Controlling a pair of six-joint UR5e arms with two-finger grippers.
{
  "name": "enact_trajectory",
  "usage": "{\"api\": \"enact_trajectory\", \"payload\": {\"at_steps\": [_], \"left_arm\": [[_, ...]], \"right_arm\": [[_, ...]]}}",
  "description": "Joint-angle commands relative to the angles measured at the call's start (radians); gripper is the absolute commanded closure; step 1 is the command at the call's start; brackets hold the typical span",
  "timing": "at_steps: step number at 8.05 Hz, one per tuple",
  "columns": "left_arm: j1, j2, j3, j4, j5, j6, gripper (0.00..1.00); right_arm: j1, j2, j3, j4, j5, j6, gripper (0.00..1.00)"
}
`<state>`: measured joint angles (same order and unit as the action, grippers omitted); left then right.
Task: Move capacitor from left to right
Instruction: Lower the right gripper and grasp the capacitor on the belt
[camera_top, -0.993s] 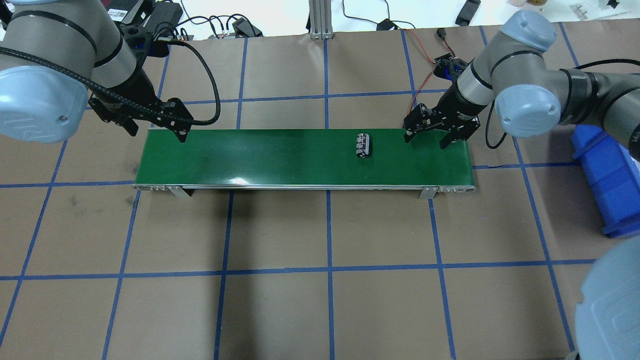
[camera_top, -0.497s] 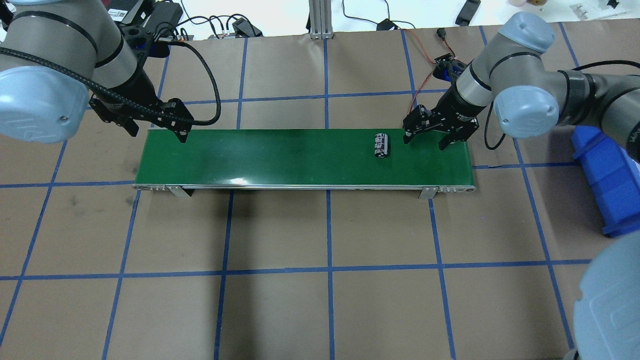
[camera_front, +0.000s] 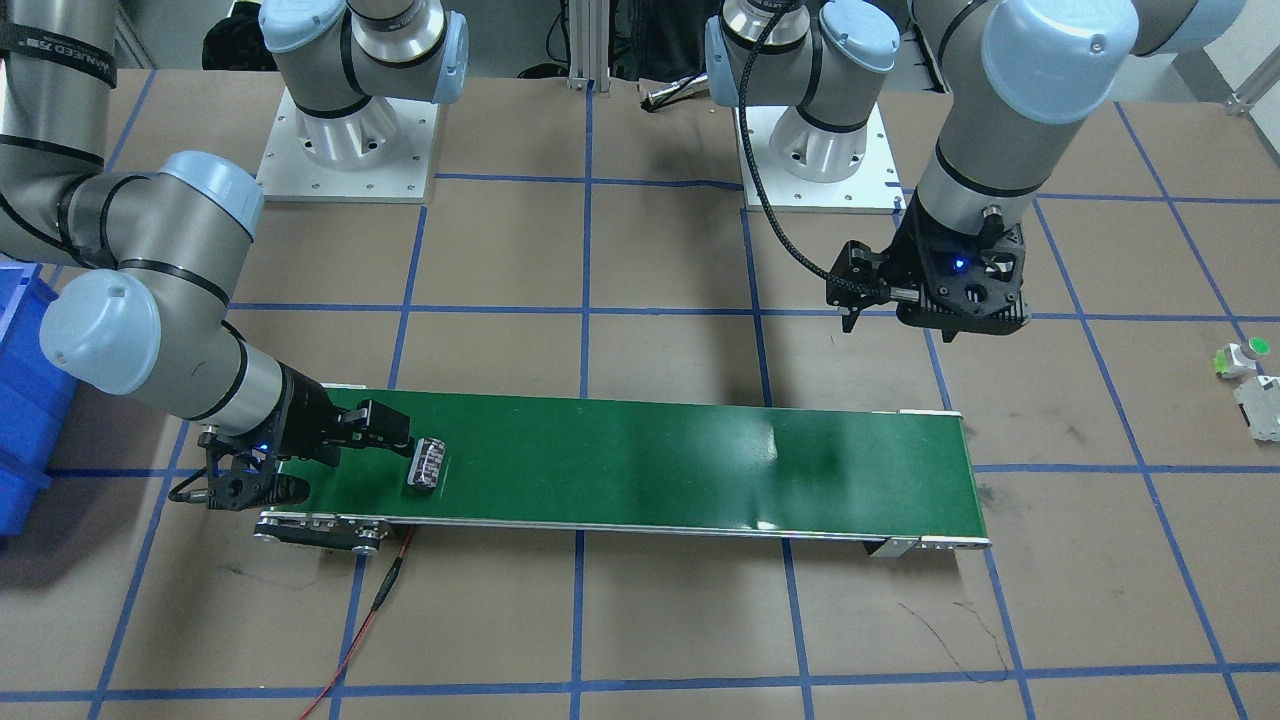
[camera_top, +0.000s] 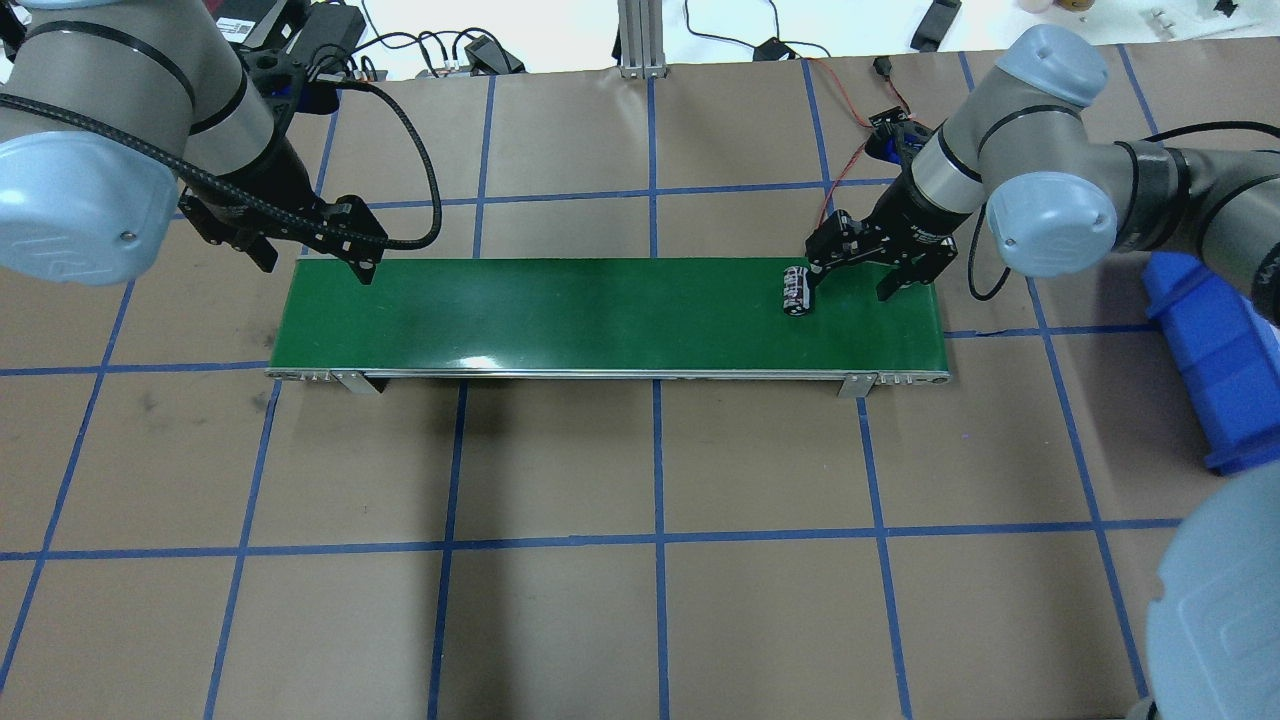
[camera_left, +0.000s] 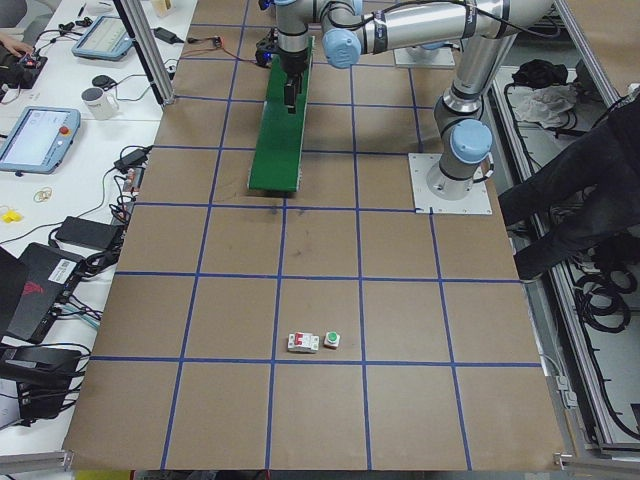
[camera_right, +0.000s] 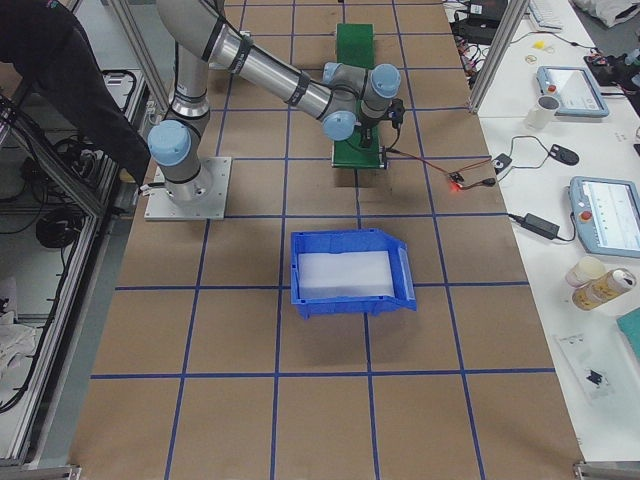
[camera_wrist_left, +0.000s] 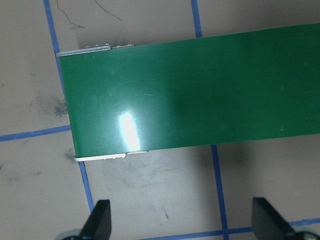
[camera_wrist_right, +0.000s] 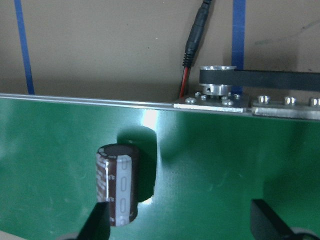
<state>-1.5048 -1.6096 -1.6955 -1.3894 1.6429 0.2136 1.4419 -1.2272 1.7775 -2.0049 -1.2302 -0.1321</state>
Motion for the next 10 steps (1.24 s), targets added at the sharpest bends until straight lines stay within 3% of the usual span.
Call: {"api": "enact_trajectory", "payload": {"at_steps": [1,3,5,6,7,8,9,10], "left_arm": [[0.000,0.001,0.000,0.001,-0.001,-0.005,0.00],[0.000,0.011,0.000,0.000,0.002,0.000,0.00],[0.003,0.001,0.004,0.022,-0.006,-0.008,0.00],[0.002,-0.003,0.002,0.026,-0.006,-0.008,0.00],[0.000,0.000,0.002,0.026,-0.003,-0.008,0.00],[0.000,0.005,0.000,0.026,-0.006,-0.008,0.00],[0.000,0.007,0.002,0.026,0.005,-0.007,0.00],[0.000,0.007,0.002,0.026,0.000,-0.007,0.00]], "right_arm": [[0.000,0.000,0.000,0.000,0.000,0.000,0.00],[0.000,0.000,0.000,0.000,-0.002,-0.001,0.00],[0.000,0.000,0.000,-0.003,-0.023,-0.001,0.12],[0.000,0.003,0.000,-0.006,-0.078,0.000,0.27],[0.000,0.006,-0.001,-0.023,-0.121,-0.003,0.56],[0.000,0.005,-0.003,-0.023,-0.162,-0.003,0.78],[0.000,0.003,-0.003,-0.023,-0.173,-0.003,0.94],[0.000,0.000,-0.006,-0.020,-0.184,-0.001,1.00]]}}
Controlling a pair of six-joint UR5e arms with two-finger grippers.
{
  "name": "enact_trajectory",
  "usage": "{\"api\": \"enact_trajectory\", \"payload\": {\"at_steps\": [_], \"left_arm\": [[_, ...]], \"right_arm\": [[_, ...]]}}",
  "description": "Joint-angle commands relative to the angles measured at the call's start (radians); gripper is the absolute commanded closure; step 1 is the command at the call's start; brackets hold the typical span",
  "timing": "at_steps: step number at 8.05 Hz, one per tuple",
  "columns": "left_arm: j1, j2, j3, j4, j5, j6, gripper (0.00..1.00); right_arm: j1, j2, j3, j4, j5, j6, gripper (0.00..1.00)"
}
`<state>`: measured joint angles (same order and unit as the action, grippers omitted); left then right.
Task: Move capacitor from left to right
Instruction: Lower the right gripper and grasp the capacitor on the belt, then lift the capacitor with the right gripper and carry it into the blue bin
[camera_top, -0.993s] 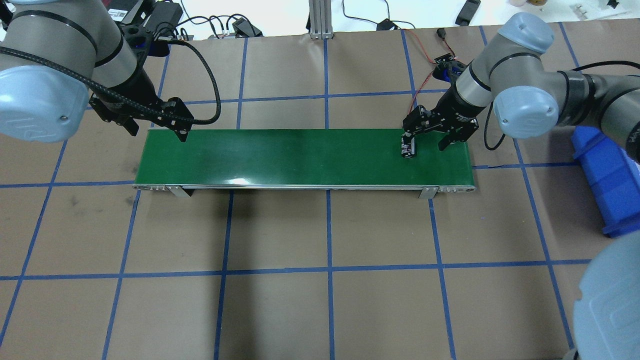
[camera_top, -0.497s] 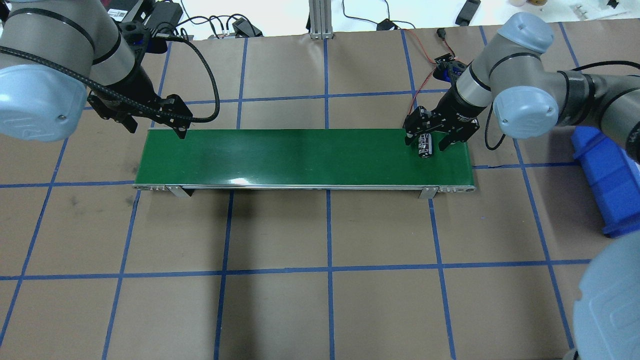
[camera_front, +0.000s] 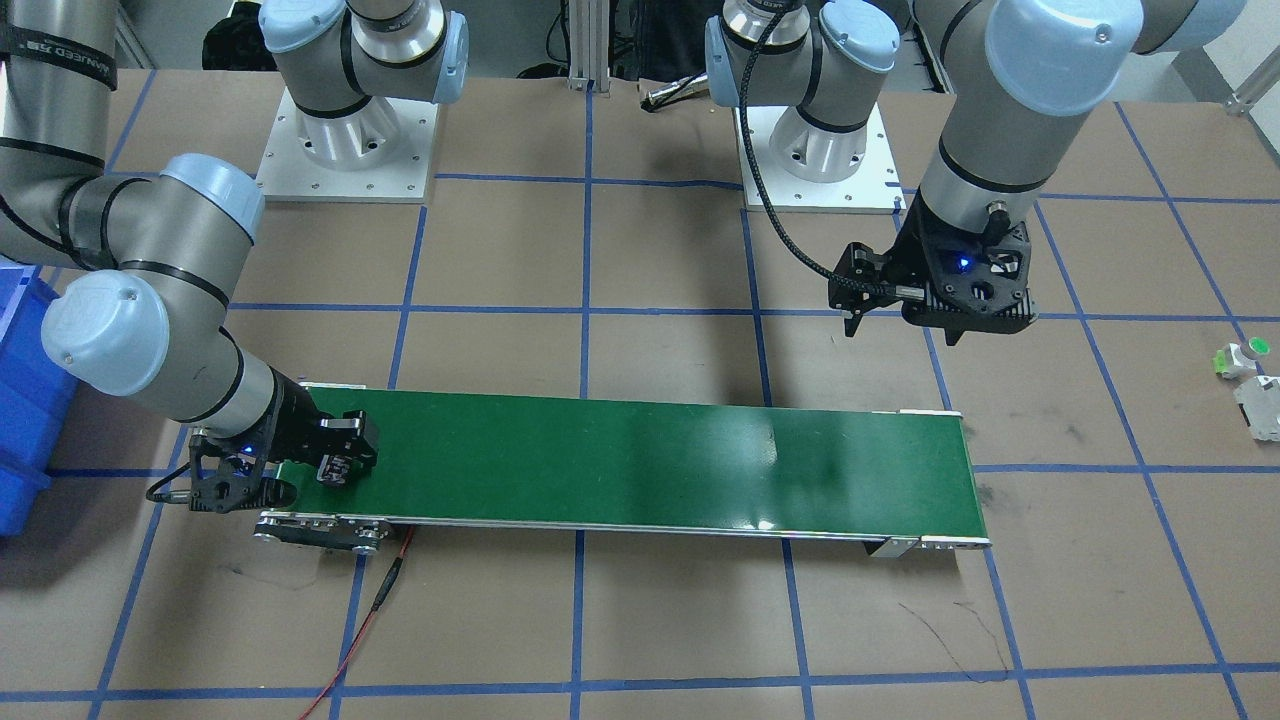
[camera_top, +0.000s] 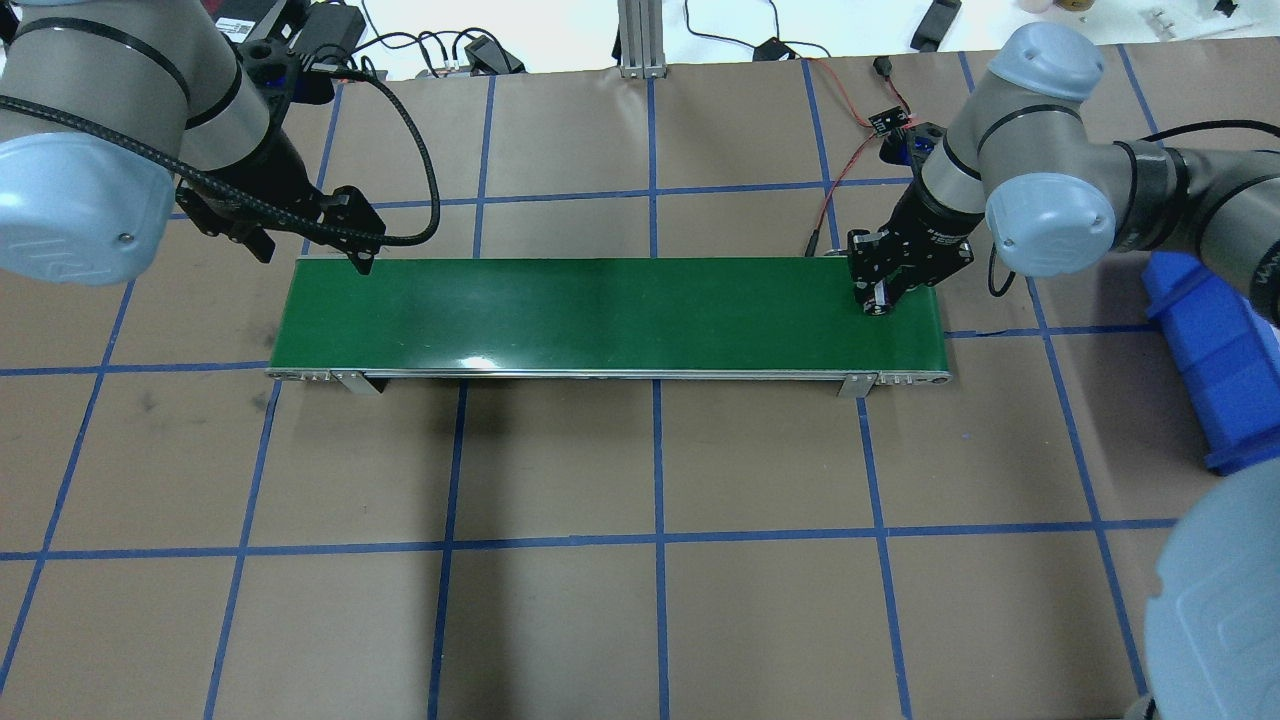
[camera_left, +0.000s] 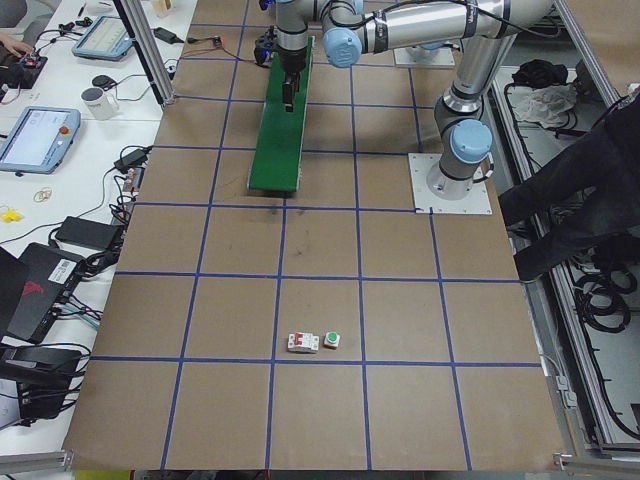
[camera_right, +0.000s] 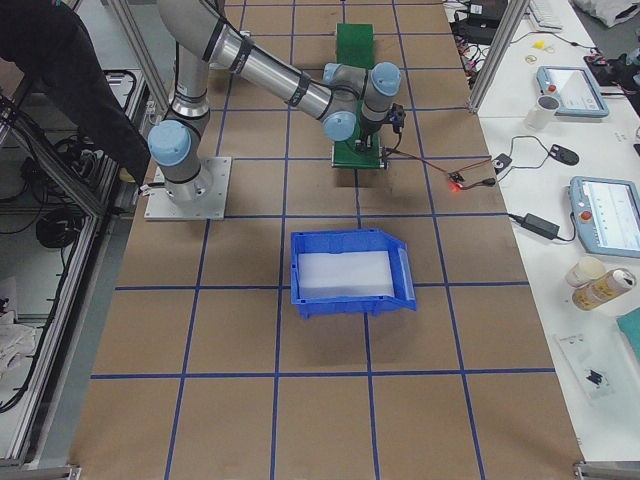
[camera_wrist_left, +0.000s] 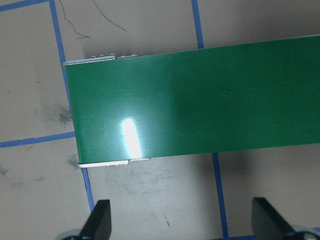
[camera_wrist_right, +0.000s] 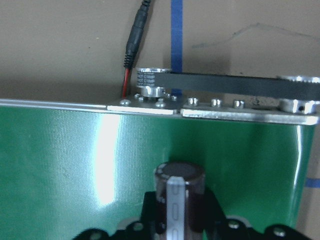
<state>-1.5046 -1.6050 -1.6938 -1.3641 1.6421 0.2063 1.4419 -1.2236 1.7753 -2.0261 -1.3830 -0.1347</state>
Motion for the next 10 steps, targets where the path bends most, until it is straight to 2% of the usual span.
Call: {"api": "enact_trajectory", "payload": {"at_steps": [1,3,4,6,7,10], "left_arm": [[0.000,0.002,0.006,0.000,-0.004,0.001,0.00],[0.000,0.008,-0.001,-0.004,-0.010,-0.002,0.00],[0.000,0.005,0.000,-0.001,-0.010,-0.002,0.00],[0.000,0.008,-0.001,-0.003,-0.007,-0.001,0.00],[0.000,0.005,-0.001,-0.003,-0.010,0.008,0.00],[0.000,0.011,-0.001,-0.003,-0.002,0.010,0.00]], "right_arm": [[-0.002,-0.005,-0.005,0.003,-0.034,0.012,1.00],[-0.002,-0.022,-0.046,0.015,-0.041,0.023,1.00],[-0.002,-0.033,-0.104,0.091,-0.104,0.017,1.00],[-0.017,-0.056,-0.171,0.138,-0.206,-0.041,1.00],[-0.056,-0.076,-0.177,0.139,-0.243,-0.110,1.00],[-0.321,-0.139,-0.178,0.202,-0.251,-0.462,1.00]]}}
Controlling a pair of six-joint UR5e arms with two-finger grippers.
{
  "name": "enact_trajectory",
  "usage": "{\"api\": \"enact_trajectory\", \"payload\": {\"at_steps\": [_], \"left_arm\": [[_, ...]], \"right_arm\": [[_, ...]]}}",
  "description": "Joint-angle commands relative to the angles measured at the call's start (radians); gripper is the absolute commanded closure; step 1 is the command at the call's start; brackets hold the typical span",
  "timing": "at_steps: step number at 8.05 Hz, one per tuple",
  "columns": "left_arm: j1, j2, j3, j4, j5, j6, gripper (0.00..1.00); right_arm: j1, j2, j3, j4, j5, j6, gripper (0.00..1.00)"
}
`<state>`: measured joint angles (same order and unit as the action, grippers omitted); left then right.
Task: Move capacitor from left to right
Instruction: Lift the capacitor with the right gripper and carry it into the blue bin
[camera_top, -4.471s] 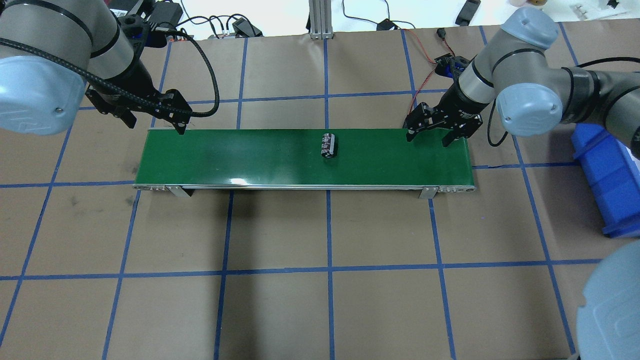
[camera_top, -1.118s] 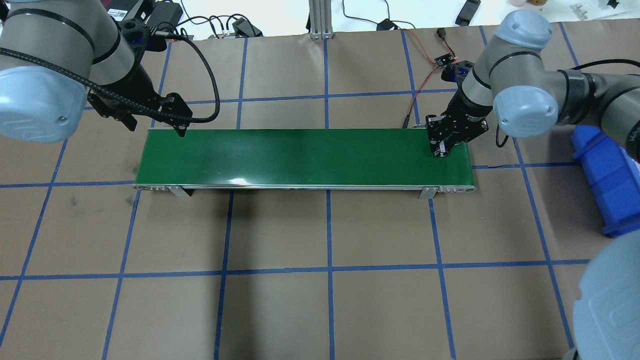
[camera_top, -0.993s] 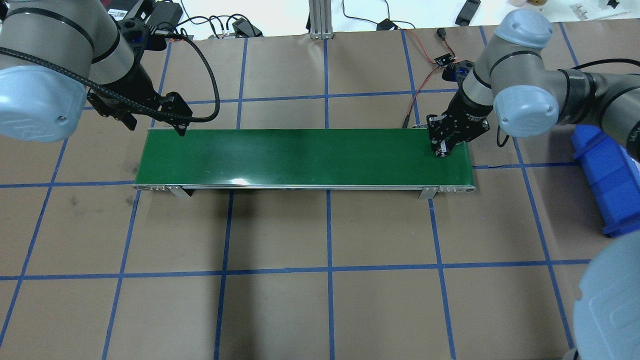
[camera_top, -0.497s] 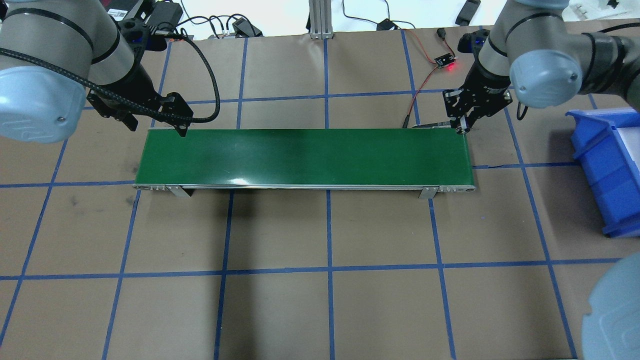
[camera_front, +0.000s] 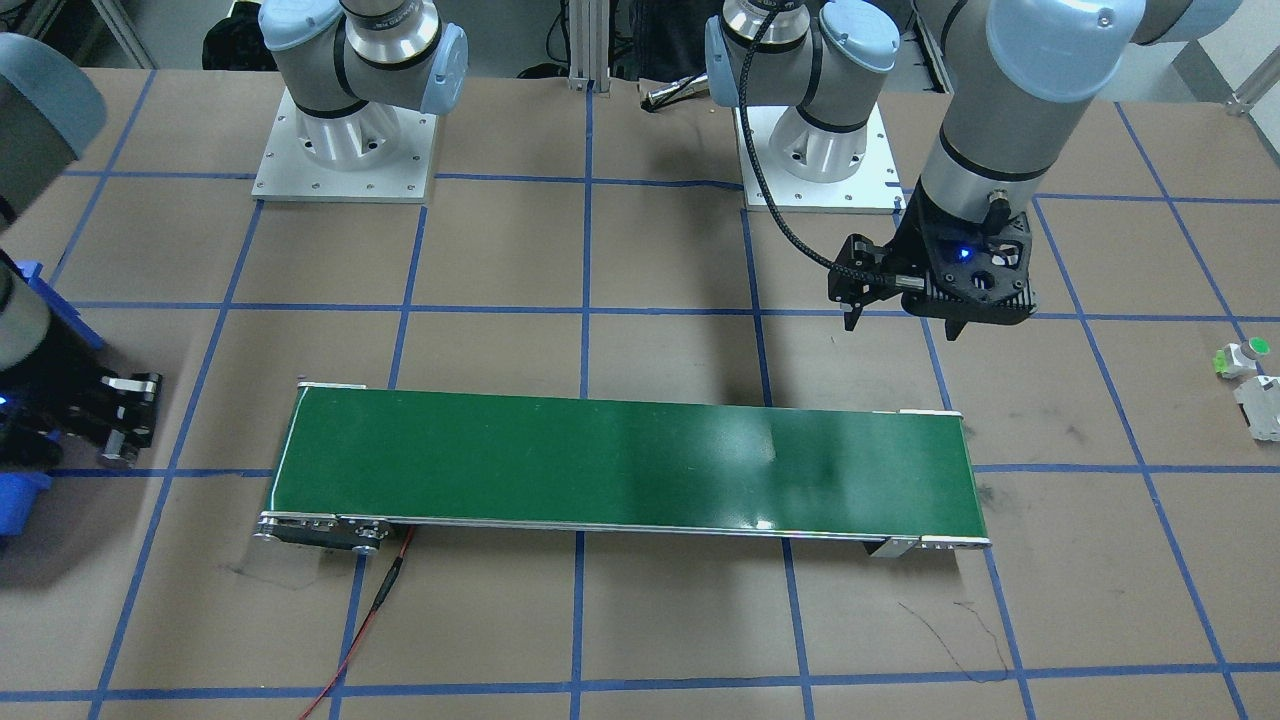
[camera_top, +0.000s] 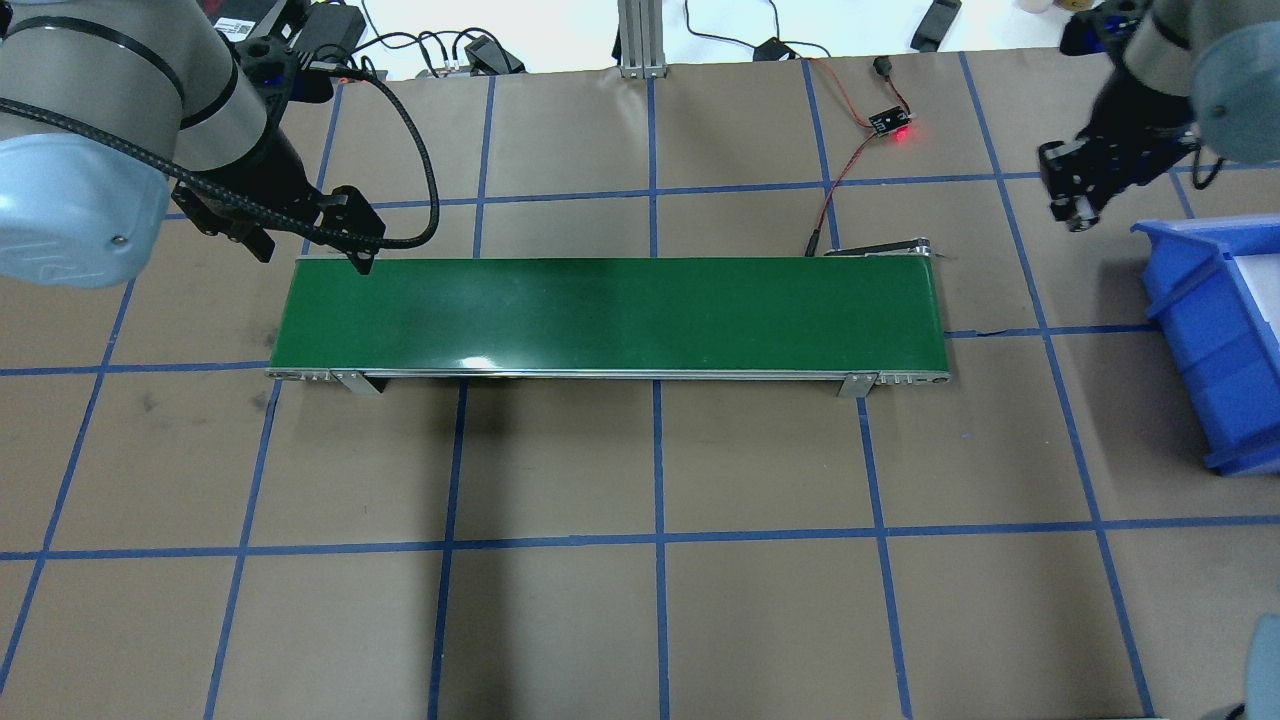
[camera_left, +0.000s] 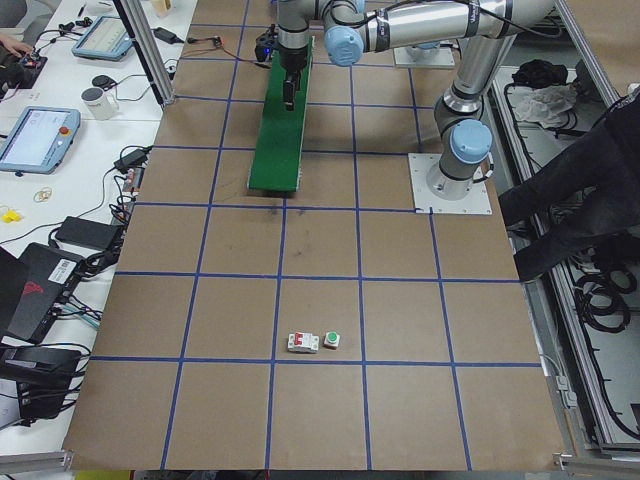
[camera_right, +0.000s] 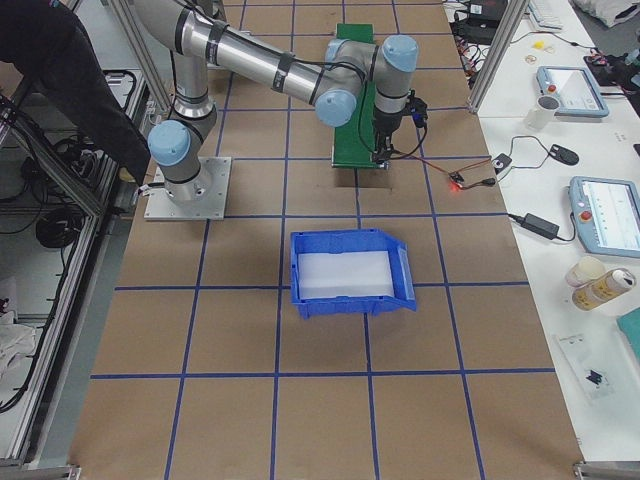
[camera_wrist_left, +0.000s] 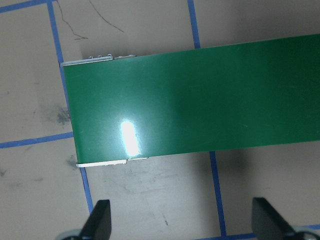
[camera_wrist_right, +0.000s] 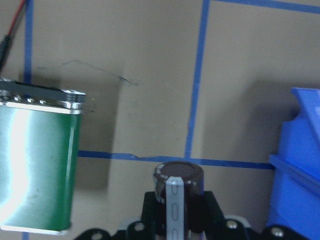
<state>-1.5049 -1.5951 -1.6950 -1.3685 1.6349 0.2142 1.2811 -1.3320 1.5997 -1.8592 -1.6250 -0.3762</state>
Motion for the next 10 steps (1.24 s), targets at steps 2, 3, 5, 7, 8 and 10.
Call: {"api": "enact_trajectory", "payload": {"at_steps": [2,3,5,7,8,10], "left_arm": [[0.000,-0.002,0.000,0.003,0.003,-0.006,0.00],[-0.003,-0.002,0.000,0.003,0.003,-0.007,0.00],[-0.005,-0.003,0.000,0.003,0.005,-0.007,0.00],[-0.005,-0.003,0.000,0.003,0.008,-0.007,0.00],[-0.005,-0.003,0.000,0.003,0.008,-0.007,0.00],[-0.006,-0.002,0.000,0.003,0.009,-0.007,0.00]], "right_arm": [[-0.364,-0.016,-0.001,0.025,-0.007,-0.491,1.00],[-0.425,0.006,-0.001,0.006,-0.007,-0.600,1.00],[-0.468,0.063,0.012,-0.052,-0.010,-0.693,1.00],[-0.468,0.164,0.032,-0.084,-0.007,-0.688,1.00],[-0.468,0.213,0.034,-0.166,-0.012,-0.693,1.00],[-0.468,0.234,0.042,-0.192,-0.039,-0.690,1.00]]}}
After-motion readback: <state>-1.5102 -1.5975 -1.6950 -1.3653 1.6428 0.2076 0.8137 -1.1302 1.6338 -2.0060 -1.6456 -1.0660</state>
